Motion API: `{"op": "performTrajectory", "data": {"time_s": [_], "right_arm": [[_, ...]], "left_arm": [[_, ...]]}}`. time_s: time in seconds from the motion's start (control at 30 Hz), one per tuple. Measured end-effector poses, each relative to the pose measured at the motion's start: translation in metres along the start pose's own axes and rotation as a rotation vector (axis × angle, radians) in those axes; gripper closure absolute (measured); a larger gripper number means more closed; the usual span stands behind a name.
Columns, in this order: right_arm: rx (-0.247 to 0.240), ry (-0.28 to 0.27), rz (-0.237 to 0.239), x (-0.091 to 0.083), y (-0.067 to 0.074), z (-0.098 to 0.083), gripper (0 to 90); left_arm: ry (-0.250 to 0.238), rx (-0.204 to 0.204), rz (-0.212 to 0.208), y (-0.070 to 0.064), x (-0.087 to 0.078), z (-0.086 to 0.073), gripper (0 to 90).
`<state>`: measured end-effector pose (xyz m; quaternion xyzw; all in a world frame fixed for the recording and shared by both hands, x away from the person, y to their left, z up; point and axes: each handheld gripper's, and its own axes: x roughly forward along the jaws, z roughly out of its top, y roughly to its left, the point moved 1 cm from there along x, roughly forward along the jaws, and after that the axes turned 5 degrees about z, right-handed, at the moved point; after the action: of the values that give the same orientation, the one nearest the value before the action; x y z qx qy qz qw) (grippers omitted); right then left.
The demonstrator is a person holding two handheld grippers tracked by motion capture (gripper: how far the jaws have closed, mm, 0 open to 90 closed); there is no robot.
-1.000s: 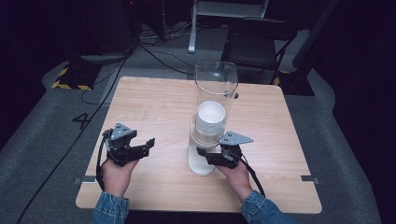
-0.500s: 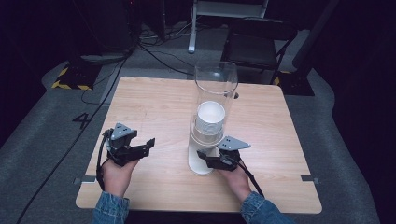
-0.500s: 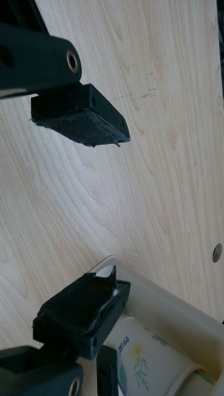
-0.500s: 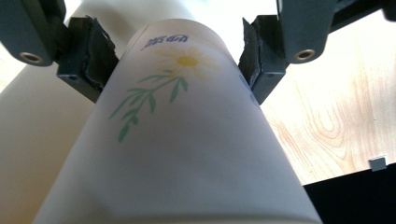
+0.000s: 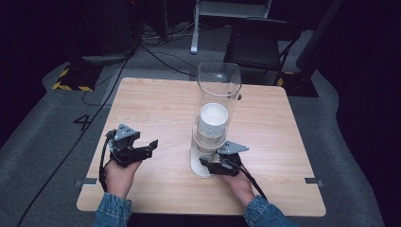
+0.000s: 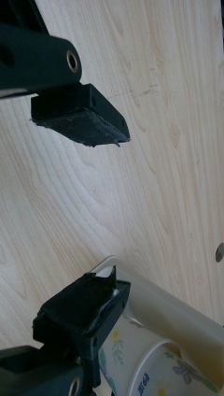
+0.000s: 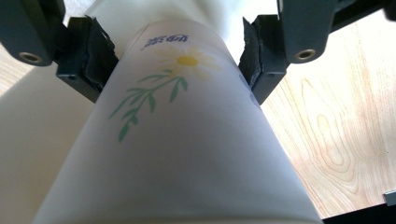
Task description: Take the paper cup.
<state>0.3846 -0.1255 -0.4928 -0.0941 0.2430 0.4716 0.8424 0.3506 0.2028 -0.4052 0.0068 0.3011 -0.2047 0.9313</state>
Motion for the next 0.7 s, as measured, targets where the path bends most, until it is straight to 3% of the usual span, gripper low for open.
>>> {"op": "performTrajectory", "data": {"time_s": [0.43,0.7], "right_arm": [[0.013,0.098,-0.021,0.0037,-0.0011,-0.0099,34.8],[0.024,0.106,-0.025,0.0008,-0.0023,-0.0104,34.8]], "left_arm": [[0.006,0.007,-0.011,-0.0019,0.005,0.0031,25.2],[0.009,0.011,-0.017,-0.0023,0.0089,0.0049,25.2]]}}
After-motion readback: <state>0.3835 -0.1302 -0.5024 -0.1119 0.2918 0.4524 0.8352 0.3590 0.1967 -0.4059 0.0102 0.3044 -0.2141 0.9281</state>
